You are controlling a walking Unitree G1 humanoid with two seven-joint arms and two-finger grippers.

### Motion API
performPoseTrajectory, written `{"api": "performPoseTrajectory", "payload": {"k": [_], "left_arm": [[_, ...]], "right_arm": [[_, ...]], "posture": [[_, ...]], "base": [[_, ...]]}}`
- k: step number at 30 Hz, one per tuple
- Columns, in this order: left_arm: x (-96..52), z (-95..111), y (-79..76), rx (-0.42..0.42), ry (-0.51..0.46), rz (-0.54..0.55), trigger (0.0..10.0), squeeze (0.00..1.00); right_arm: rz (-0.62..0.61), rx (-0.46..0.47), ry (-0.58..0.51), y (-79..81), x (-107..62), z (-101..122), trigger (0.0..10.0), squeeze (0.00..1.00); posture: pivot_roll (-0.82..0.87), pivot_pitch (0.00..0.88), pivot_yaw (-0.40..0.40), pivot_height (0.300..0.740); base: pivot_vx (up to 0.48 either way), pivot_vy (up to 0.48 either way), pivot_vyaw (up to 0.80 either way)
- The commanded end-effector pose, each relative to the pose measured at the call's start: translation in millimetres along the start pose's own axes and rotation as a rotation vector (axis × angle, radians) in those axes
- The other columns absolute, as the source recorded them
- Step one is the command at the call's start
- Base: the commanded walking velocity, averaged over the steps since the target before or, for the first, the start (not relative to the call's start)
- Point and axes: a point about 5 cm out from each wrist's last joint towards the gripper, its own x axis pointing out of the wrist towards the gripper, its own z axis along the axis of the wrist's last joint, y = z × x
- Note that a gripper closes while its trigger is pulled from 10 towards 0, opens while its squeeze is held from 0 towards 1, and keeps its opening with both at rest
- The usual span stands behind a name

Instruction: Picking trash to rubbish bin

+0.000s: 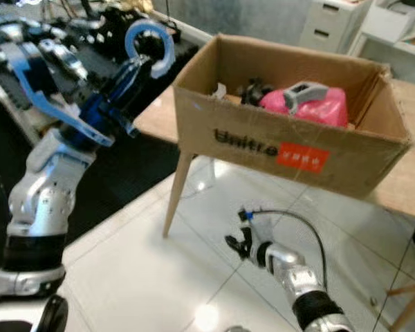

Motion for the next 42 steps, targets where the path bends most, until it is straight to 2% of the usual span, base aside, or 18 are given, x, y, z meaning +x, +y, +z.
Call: {"api": "performPoseTrajectory", "payload": {"k": [1, 2, 5, 6, 7, 9, 11, 13, 16, 18, 23, 24, 27, 30, 32, 33, 36, 42], "left_arm": [[4.8, -3.4, -5.6, -0.013, 0.002, -0.033, 10.0, 0.00], [6.5, -4.0, -6.5, -0.013, -0.003, -0.039, 10.0, 0.00], [7.1, -4.1, -6.8, -0.013, -0.004, -0.041, 10.0, 0.00], [7.9, -4.0, -8.1, -0.012, -0.007, -0.048, 10.0, 0.00], [7.9, -4.0, -8.1, -0.012, -0.007, -0.048, 10.0, 0.00], [9.6, -3.1, -9.4, -0.013, -0.010, -0.052, 10.0, 0.00], [9.9, -3.0, -9.4, -0.013, -0.010, -0.052, 10.0, 0.00], [12.0, -4.1, -9.3, -0.013, 0.012, -0.050, 10.0, 0.00], [13.0, -4.8, -14.1, 0.074, 0.076, -0.102, 10.0, 0.00], [9.9, -2.3, -14.9, 0.161, 0.146, -0.156, 10.0, 0.00], [2.0, 8.7, -13.7, 0.231, 0.212, -0.223, 10.0, 0.05], [-2.4, 15.6, -12.5, 0.258, 0.242, -0.250, 10.0, 1.00], [-4.7, 19.4, -11.2, 0.272, 0.262, -0.262, 10.0, 1.00], [-10.8, 22.2, -15.8, 0.308, 0.350, -0.346, 10.0, 1.00], [-11.9, 22.0, -19.8, 0.303, 0.361, -0.380, 10.0, 1.00], [-12.2, 19.6, -27.0, 0.272, 0.359, -0.425, 10.0, 1.00], [-12.0, 13.6, -34.5, 0.238, 0.359, -0.463, 10.0, 1.00], [-9.8, 12.1, -39.7, 0.159, 0.301, -0.459, 10.0, 1.00]], "right_arm": [[-0.037, 0.014, 0.053, -6.2, -3.6, -17.3, 10.0, 0.00], [-0.063, 0.027, 0.129, -6.6, -6.3, -39.6, 10.0, 0.00], [-0.076, 0.033, 0.153, -6.4, -7.4, -48.1, 10.0, 0.00], [-0.093, 0.048, 0.206, -3.6, -11.1, -66.9, 10.0, 0.00], [-0.093, 0.048, 0.206, -3.6, -11.1, -66.9, 10.0, 0.00], [-0.120, 0.075, 0.248, -0.9, -15.0, -83.4, 10.0, 0.00], [-0.124, 0.078, 0.253, -0.6, -15.2, -85.3, 10.0, 0.00], [-0.123, 0.033, 0.308, 3.0, -17.8, -97.0, 10.0, 0.00], [-0.142, 0.048, 0.336, 3.4, -21.0, -105.0, 10.0, 0.00], [-0.149, 0.047, 0.367, 4.2, -25.1, -113.7, 10.0, 0.00], [-0.160, 0.038, 0.402, 3.7, -30.7, -123.0, 10.0, 0.00], [-0.166, 0.036, 0.419, 3.2, -33.6, -127.3, 10.0, 0.00], [-0.172, 0.038, 0.427, 2.8, -35.1, -129.7, 10.0, 0.00], [-0.182, 0.038, 0.449, 2.8, -38.5, -135.2, 10.0, 0.00], [-0.184, 0.035, 0.457, 3.1, -39.3, -136.7, 10.0, 0.00], [-0.184, 0.032, 0.464, 3.6, -39.5, -137.6, 10.0, 0.00], [-0.183, 0.028, 0.465, 4.5, -38.9, -137.5, 10.0, 0.00], [-0.182, 0.016, 0.469, 5.6, -38.0, -137.4, 10.0, 0.00]], "posture": [[0.03, 0.091, 0.006, 0.740], [0.03, 0.082, 0.003, 0.740], [0.03, 0.082, 0.003, 0.740], [0.03, 0.079, 0.003, 0.740], [0.03, 0.079, 0.003, 0.740], [0.03, 0.079, 0.006, 0.740], [0.03, 0.079, 0.006, 0.740], [0.03, 0.080, 0.009, 0.740], [0.03, 0.084, 0.011, 0.740], [0.02, 0.086, 0.015, 0.740], [0.02, 0.092, 0.017, 0.740], [0.02, 0.092, 0.017, 0.740], [0.02, 0.092, 0.017, 0.740], [0.03, 0.093, 0.017, 0.740], [0.04, 0.091, 0.016, 0.740], [0.04, 0.091, 0.016, 0.740], [0.04, 0.090, 0.015, 0.740], [0.04, 0.090, 0.015, 0.740]], "base": [[0.480, 0.000, -0.80], [0.480, 0.000, -0.80], [0.480, 0.000, -0.80], [0.480, 0.000, -0.55], [0.480, 0.000, -0.55], [0.480, 0.000, 0.00], [0.480, 0.000, 0.00], [0.300, 0.000, 0.00], [0.000, 0.000, 0.00], [0.000, 0.000, 0.00], [0.000, 0.000, 0.00], [0.000, 0.000, 0.00], [0.000, 0.000, 0.00], [0.000, 0.000, 0.00], [0.000, 0.000, 0.00], [0.000, 0.000, 0.00], [0.000, 0.000, 0.00], [0.000, 0.000, 0.00]]}}
